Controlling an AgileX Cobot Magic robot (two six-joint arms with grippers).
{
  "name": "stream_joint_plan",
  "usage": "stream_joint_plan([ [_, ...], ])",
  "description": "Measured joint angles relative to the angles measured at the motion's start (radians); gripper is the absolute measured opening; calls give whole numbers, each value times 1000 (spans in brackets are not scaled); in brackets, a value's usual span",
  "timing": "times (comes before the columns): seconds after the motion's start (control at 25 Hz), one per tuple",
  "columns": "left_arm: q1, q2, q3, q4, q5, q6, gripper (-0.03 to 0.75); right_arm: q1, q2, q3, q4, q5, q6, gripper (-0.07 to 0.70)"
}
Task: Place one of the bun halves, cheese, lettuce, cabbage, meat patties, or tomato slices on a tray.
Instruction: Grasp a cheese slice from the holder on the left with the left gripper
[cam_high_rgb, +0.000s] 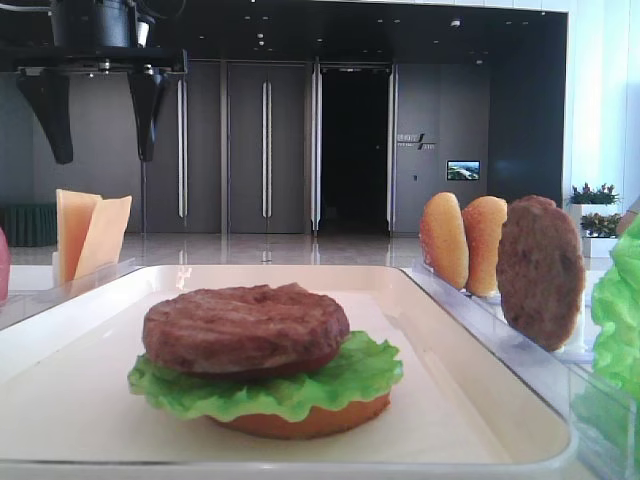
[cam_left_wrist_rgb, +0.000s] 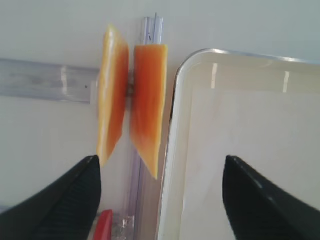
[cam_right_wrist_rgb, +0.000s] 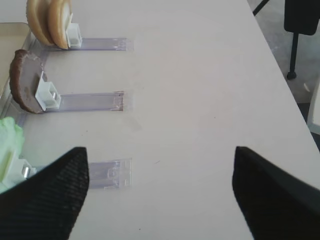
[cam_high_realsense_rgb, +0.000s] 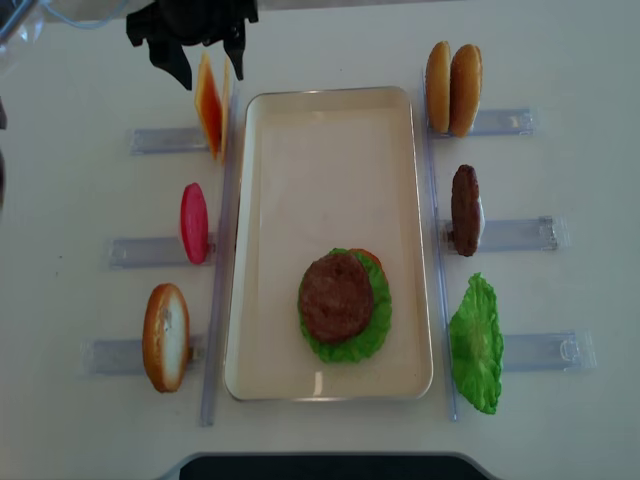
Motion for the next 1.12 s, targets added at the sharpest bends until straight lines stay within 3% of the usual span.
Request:
stream_joint_plan([
  [0.44,0,83,-29,-27,-84,0,576,0,0,0,0,0,0,587],
  [1.12,0,120,-40,5,-65,-8,576,0,0,0,0,0,0,587],
])
